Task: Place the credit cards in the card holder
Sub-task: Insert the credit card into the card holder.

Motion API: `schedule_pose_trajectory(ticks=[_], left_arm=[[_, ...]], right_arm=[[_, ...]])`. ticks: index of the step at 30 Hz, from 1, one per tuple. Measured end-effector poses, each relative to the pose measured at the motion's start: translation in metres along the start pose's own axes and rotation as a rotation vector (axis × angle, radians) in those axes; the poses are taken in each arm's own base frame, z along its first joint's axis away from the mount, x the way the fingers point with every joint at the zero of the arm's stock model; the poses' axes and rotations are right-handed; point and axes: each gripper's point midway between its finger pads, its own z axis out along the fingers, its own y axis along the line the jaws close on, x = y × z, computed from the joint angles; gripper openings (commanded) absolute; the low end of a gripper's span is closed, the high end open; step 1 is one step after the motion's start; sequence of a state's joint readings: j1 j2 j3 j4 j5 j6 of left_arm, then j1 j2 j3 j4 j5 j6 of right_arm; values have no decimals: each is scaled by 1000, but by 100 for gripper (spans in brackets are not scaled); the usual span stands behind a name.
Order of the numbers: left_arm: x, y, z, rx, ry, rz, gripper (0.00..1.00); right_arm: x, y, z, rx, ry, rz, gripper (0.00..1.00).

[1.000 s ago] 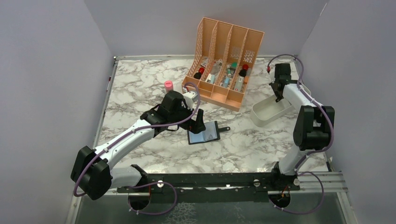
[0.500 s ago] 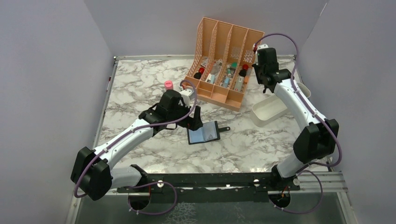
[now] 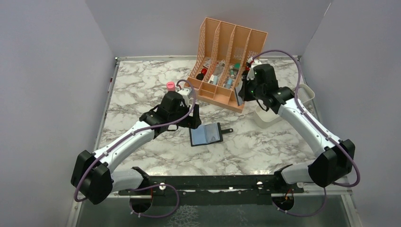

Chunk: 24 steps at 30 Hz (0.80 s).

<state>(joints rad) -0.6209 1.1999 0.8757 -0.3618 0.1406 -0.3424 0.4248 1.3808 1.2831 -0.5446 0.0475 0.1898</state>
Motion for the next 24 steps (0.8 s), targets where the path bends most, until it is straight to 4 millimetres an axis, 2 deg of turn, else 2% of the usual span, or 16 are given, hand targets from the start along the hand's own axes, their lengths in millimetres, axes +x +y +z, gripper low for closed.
schedule_pose_trajectory(ticks=[4,8,10,13,18,22,24], left_arm=[[9,4,9,-19,20,-62,71],[35,13,25,-44,78,-137,59],[45,16,33,-53,99,-169,50],[56,20,42,-62,116,-212,41],[67,24,52,-64,125,-246,42],[83,31,54,-78,140,-260,29],[86,33,54,-82,144,-262,24]], right_arm=[[37,28,5,-141,53,79,1],[82,56,10,-265,127,170,1],[97,69,11,-316,154,205,1],[111,90,12,-395,175,258,1],[127,125,12,-492,191,291,1],[140,145,24,-523,224,290,1],[150,149,34,-519,250,304,1]])
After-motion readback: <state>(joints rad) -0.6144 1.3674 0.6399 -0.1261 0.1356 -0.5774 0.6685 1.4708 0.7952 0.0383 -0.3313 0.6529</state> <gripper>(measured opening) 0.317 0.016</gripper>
